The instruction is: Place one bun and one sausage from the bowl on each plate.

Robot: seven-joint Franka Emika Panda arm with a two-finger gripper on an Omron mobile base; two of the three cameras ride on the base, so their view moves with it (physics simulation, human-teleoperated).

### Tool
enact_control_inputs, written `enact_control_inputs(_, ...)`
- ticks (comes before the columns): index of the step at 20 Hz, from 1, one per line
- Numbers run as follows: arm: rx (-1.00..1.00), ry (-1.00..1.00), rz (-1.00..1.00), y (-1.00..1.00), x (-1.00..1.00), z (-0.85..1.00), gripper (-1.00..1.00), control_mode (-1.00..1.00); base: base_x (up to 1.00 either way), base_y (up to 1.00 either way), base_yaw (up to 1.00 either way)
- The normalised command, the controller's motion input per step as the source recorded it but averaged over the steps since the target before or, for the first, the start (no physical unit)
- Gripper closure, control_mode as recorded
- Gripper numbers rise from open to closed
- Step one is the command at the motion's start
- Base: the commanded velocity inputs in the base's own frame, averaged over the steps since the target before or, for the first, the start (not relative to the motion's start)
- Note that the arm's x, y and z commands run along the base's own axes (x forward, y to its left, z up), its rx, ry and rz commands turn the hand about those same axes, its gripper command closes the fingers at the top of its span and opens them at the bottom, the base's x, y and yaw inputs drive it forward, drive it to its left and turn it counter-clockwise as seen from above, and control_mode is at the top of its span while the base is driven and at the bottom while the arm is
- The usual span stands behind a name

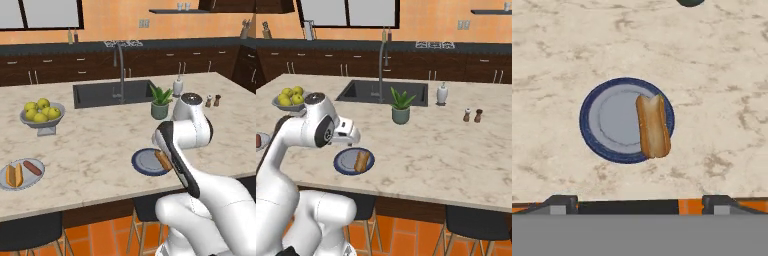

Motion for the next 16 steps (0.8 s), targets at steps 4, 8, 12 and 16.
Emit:
enact_control_inputs(4, 0.00, -0.24, -0.01, 0.14, -1.00, 0.47, -1.00, -1.00, 0.00, 0.00, 0.00)
enact_control_inputs(8, 0.00, 0.00, 0.00, 0.02, -0.13, 0.00, -1.00, -1.00, 0.00, 0.00, 0.00)
enact_control_inputs(12, 0.00, -0.01, 0.01, 0.33, -0.07, -0.03, -1.00, -1.00, 0.00, 0.00, 0.00)
enact_control_inputs(16, 0.00, 0.00, 0.00, 0.00, 0.00, 0.00, -1.00, 1.00, -0.49, 1.00, 0.06)
